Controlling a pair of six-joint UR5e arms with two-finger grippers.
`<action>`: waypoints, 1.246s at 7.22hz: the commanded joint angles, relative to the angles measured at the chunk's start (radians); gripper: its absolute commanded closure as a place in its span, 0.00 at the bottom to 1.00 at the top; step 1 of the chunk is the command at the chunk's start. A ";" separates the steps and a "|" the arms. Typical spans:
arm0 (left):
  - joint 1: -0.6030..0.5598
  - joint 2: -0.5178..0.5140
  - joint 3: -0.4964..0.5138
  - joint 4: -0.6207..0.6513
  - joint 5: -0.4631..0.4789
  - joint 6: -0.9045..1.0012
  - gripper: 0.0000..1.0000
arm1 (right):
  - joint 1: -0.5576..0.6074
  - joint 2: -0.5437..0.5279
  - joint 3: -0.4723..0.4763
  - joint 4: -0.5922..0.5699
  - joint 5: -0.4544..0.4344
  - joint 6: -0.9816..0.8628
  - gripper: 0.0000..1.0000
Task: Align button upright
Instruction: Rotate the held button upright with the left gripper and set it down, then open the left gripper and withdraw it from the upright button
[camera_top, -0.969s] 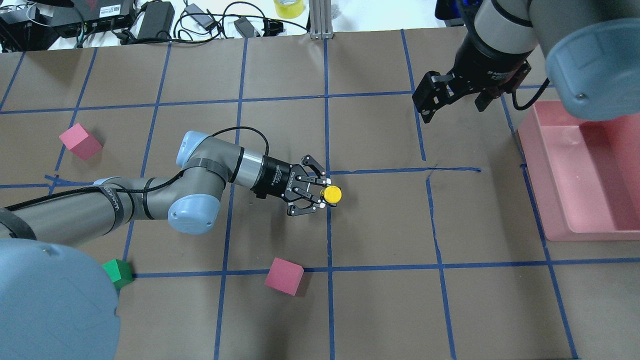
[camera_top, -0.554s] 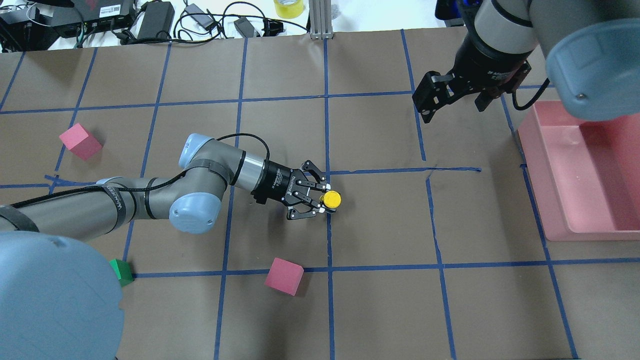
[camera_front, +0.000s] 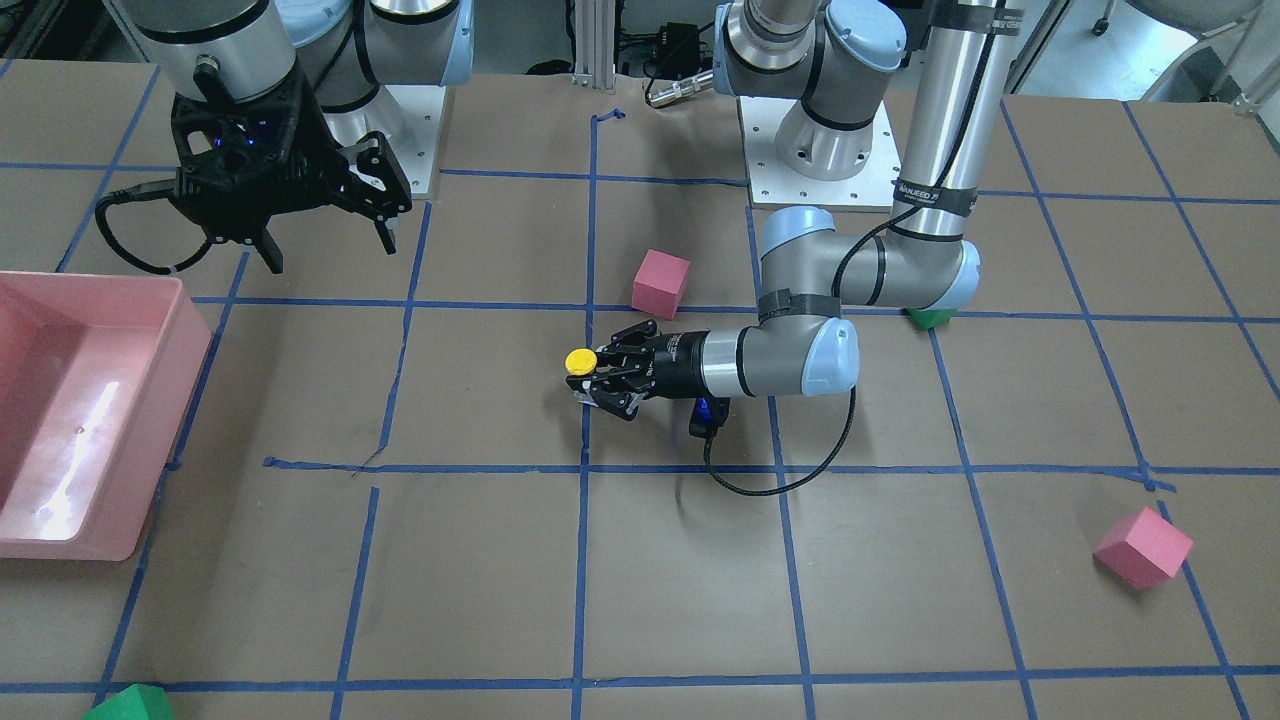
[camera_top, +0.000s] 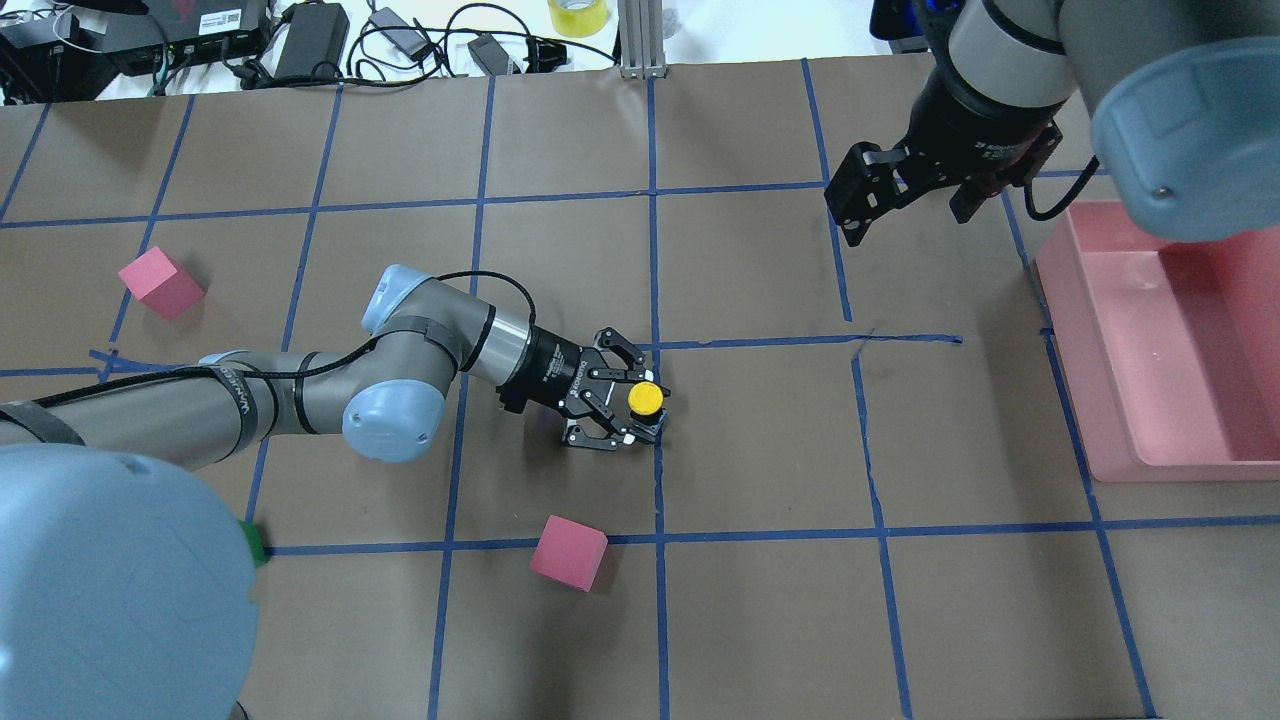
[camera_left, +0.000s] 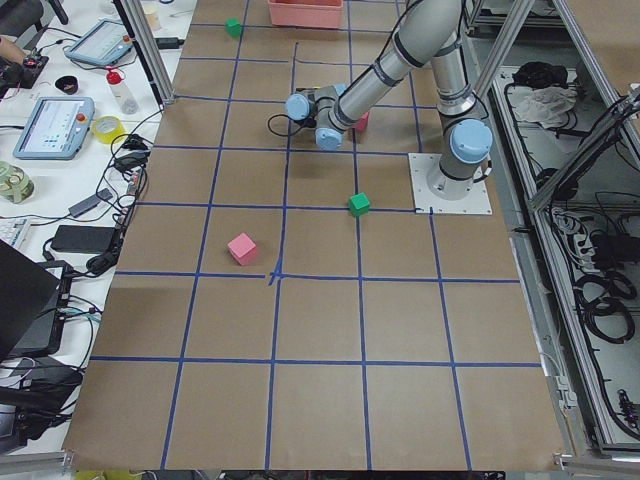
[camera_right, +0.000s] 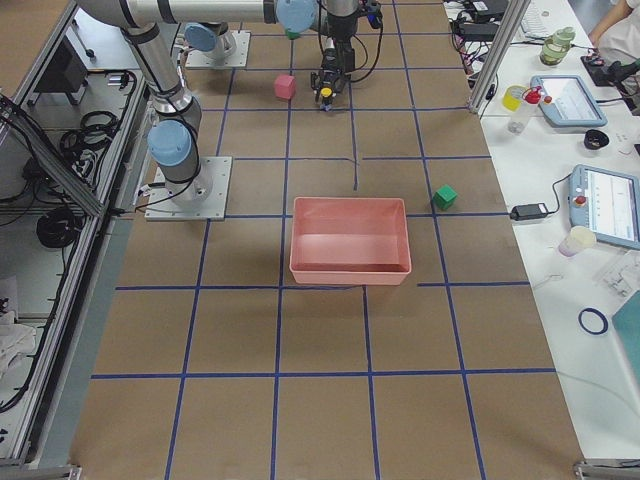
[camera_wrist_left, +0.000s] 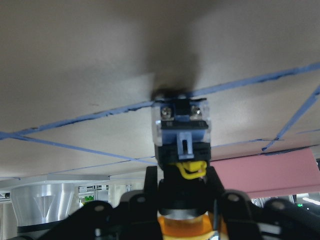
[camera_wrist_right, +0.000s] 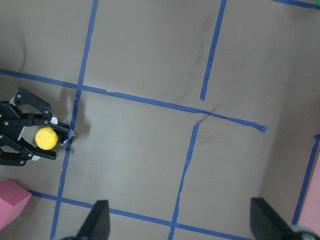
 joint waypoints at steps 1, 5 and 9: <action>0.000 0.024 0.037 0.001 0.048 -0.080 0.00 | 0.000 -0.001 0.000 0.000 0.000 0.000 0.00; -0.012 0.120 0.187 -0.011 0.506 -0.068 0.00 | 0.000 0.000 0.000 0.000 -0.002 0.000 0.00; 0.006 0.217 0.492 -0.345 0.877 0.619 0.00 | 0.000 0.000 0.000 0.000 0.000 0.000 0.00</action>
